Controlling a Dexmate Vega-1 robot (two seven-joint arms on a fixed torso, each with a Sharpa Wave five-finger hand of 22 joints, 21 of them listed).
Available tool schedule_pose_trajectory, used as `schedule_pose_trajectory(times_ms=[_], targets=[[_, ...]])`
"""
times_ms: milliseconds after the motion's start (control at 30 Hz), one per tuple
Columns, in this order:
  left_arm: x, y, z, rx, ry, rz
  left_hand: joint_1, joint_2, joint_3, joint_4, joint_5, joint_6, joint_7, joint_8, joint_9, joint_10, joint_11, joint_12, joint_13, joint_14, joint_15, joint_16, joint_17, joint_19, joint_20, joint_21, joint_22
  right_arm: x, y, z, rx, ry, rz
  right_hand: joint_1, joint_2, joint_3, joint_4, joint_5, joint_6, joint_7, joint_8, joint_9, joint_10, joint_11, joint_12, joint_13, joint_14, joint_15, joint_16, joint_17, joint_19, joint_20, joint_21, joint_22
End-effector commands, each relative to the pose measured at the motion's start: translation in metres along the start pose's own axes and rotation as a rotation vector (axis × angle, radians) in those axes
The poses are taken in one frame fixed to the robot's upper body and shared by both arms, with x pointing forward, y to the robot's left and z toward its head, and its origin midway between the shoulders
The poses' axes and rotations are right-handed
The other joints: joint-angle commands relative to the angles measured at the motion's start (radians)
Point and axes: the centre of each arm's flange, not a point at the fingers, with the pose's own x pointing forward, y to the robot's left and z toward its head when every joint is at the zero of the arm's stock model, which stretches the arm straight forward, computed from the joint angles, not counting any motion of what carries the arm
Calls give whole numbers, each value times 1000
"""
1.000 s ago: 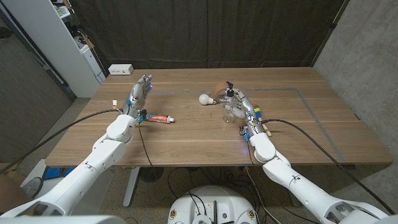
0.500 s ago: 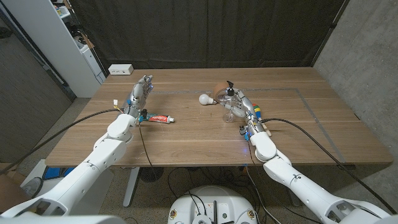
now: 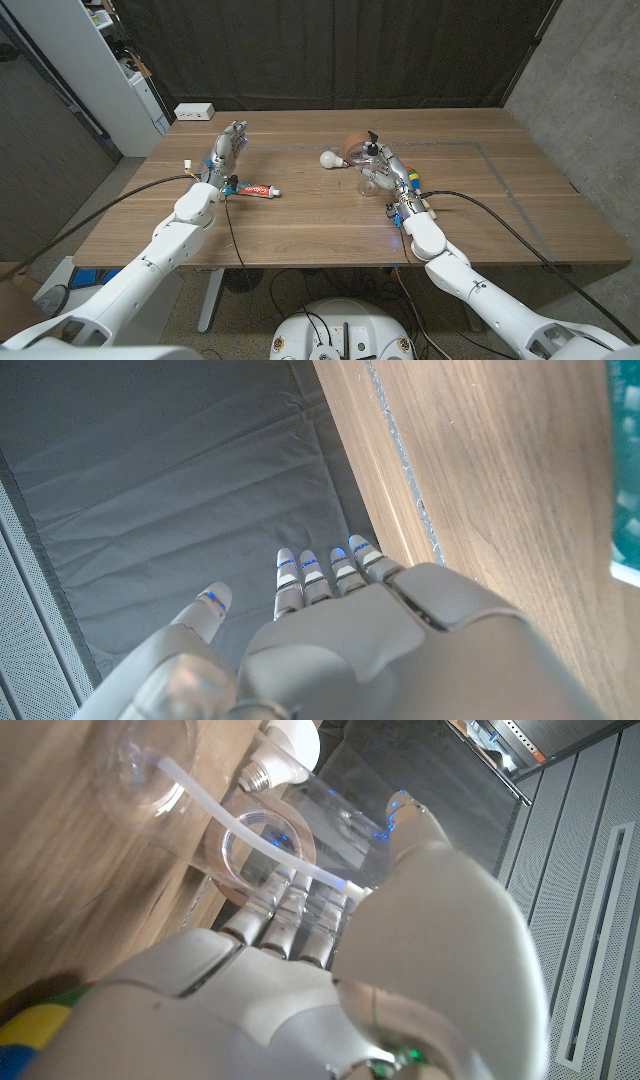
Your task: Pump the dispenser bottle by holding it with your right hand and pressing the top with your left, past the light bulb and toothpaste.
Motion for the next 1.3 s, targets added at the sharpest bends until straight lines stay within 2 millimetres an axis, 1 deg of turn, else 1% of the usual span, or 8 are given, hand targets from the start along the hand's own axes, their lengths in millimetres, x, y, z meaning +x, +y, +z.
schedule_pose_trajectory(times_ms=[33, 433, 533, 567, 733, 933, 1100, 1300], targets=[[1, -2, -3, -3, 12, -3, 3, 86, 1, 4, 6, 9, 1, 1, 3, 14, 1, -2, 1, 8, -50, 0, 3, 11, -61, -2, 0, -2, -3, 0, 4, -2, 25, -46, -24, -11, 2, -8, -28, 0, -15, -2, -18, 11, -12, -2, -20, -116, -9, -4, -24, -29, -16, 0], [-3, -4, -6, -11, 12, 1, 2, 87, 2, 5, 6, 10, 1, 1, 3, 13, 2, -3, 1, 10, -48, 0, 3, 14, -61, -3, 0, -2, -4, 5, 2, -7, 58, -113, -37, -37, 9, -34, -95, 32, -54, -8, -87, 43, -45, -7, -86, -74, -19, -19, -62, 8, -61, -1], [-4, -4, -7, -15, 12, 4, 2, 87, 2, 6, 6, 10, 1, 1, 3, 14, 3, -3, 1, 12, -47, 0, 3, 15, -61, -3, 0, -3, -4, 5, 6, -6, 70, -124, -39, -40, 10, -40, -108, 35, -62, -8, -96, 48, -48, -7, -100, -66, -22, -22, -66, 12, -69, 0], [-5, -4, -7, -15, 12, 4, 2, 87, 2, 6, 6, 11, 1, 1, 3, 14, 4, -3, 1, 13, -46, 1, 3, 16, -61, -3, 0, -3, -4, 5, 5, -3, 71, -130, -40, -42, 10, -44, -114, 38, -65, -8, -108, 56, -52, -7, -110, -56, -23, -25, -73, 17, -75, 0], [-6, -4, -7, -17, 9, 6, 2, 87, 3, 6, 6, 11, 1, 1, 3, 15, 1, -3, 1, 13, -45, 0, 3, 16, -61, -4, 0, -3, -4, 3, 6, -1, 87, -146, -37, -45, 14, -51, -134, 44, -77, -9, -130, 60, -57, -6, -127, -51, -25, -28, -84, 21, -87, 0], [-8, -3, -7, -17, 9, 11, 3, 88, 4, 7, 6, 12, 1, 1, 4, 15, 3, -4, 1, 14, -45, 0, 3, 18, -61, -4, 0, -2, -5, 2, 10, -1, 111, -166, -43, -49, 8, -66, -169, 57, -100, -10, -171, 73, -68, -12, -180, -27, -34, -44, -122, 34, -120, -1], [-8, -3, -7, -16, 8, 10, 3, 89, 4, 7, 6, 13, 1, 1, 4, 15, 3, -4, 1, 15, -45, -1, 2, 18, -62, -5, 0, -2, -7, 2, 9, 2, 129, -190, -45, -52, 7, -82, -190, 65, -117, -10, -210, 86, -75, -21, -236, 5, -38, -63, -163, 47, -153, -1], [-6, -3, -6, -15, 4, 5, 3, 89, 5, 8, 6, 14, 3, 1, 4, 16, 4, -4, 1, 16, -44, -1, 2, 19, -62, -6, 0, -1, -10, 1, 14, 11, 136, -209, -46, -54, 7, -94, -209, 87, -133, -11, -238, 94, -77, -29, -279, 30, -40, -80, -197, 57, -175, -2]])
